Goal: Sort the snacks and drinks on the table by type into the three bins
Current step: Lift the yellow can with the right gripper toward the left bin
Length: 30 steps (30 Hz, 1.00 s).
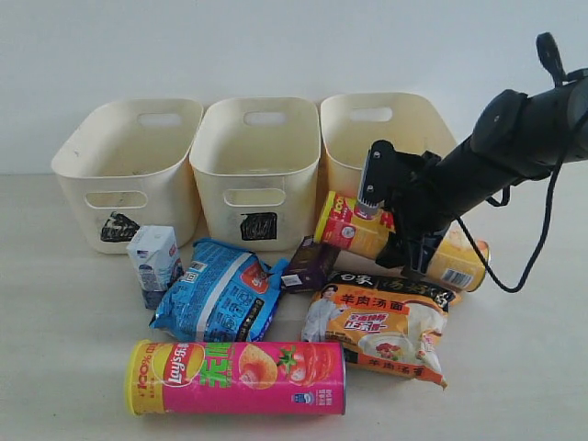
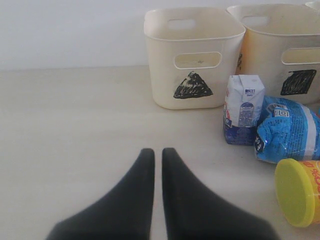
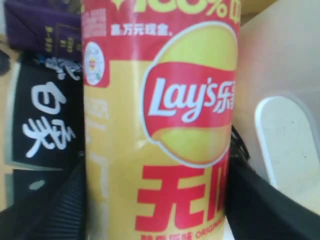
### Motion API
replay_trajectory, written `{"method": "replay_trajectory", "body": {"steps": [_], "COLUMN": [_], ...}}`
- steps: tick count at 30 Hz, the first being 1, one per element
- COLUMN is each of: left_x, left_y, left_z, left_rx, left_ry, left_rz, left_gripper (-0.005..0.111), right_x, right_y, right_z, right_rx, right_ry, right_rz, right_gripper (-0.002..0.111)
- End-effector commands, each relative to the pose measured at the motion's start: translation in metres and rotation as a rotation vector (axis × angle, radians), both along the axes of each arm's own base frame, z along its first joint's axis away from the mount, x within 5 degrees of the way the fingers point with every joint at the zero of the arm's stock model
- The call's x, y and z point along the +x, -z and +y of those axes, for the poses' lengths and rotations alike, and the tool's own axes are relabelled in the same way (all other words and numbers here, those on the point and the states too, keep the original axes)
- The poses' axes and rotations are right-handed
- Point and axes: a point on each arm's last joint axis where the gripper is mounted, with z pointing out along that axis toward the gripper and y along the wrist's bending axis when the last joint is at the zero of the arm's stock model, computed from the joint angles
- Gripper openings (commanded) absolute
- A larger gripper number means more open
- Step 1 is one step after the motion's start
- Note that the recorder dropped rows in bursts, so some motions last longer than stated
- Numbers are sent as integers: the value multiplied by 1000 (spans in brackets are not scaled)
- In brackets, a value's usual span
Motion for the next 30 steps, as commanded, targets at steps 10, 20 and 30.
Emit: {"method": "replay_trajectory", "body": {"steps": [10, 20, 30], "left_x": [0, 0, 0], "left_y": [0, 0, 0], "left_z": [0, 0, 0], "left_rx": [-9, -9, -9], "left_ry": [0, 0, 0], "left_rz": [-3, -3, -3], "left_gripper": [4, 4, 4], "right_x": [-25, -51, -80], "right_y": [-62, -101, -127], "right_z": [-1, 14, 69], "right_rx": [65, 121, 195], "right_ry": [-45, -78, -146], "right_rz": [5, -7, -127], "right_gripper": [0, 0, 0]}}
